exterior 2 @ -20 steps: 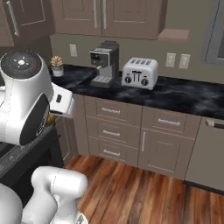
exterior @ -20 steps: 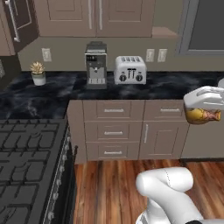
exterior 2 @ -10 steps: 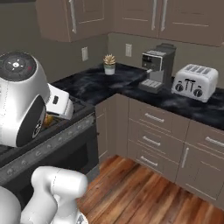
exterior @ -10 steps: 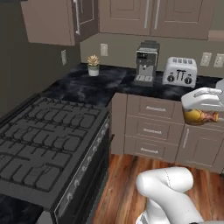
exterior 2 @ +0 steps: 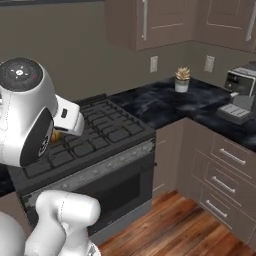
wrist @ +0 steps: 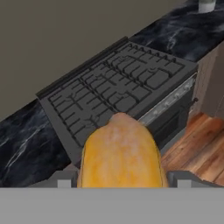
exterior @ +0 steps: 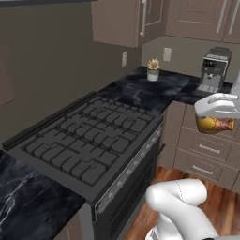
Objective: Gather the mushroom and carrot from the fridge and place them on a tray on the dining counter. Then gather the chicken drumsticks from the fridge and place them on the other tray.
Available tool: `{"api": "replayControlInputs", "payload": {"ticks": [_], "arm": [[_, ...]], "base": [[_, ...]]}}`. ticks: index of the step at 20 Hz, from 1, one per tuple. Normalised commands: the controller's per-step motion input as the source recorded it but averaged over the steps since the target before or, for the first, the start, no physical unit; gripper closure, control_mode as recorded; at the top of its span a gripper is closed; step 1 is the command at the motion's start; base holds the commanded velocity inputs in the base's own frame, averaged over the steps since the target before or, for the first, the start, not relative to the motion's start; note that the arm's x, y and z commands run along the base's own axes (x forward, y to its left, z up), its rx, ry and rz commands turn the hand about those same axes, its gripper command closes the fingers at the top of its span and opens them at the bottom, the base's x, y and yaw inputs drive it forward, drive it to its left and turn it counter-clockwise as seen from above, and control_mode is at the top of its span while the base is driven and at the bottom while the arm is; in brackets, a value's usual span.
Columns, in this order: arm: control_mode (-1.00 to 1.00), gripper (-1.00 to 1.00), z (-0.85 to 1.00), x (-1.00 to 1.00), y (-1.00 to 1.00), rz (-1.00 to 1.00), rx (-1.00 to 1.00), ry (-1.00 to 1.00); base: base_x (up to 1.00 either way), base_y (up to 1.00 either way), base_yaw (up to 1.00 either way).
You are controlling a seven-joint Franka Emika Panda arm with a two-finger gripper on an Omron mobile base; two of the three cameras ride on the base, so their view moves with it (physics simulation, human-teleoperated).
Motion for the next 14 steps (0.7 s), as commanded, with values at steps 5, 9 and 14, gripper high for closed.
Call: {"api": "replayControlInputs", "payload": {"ticks": [5, 9, 14], "arm": [[1.00, 1.00, 0.00, 0.00, 0.00, 0.00, 0.00, 0.00], [1.00, 1.00, 0.00, 0.00, 0.00, 0.00, 0.00, 0.00], [1.00, 1.00, 0.00, 0.00, 0.00, 0.00, 0.00, 0.00]], "base": [[-0.60, 0.99, 0.32], [-0.72, 1.00, 0.21], [-0.54, 0.14, 0.13]]}}
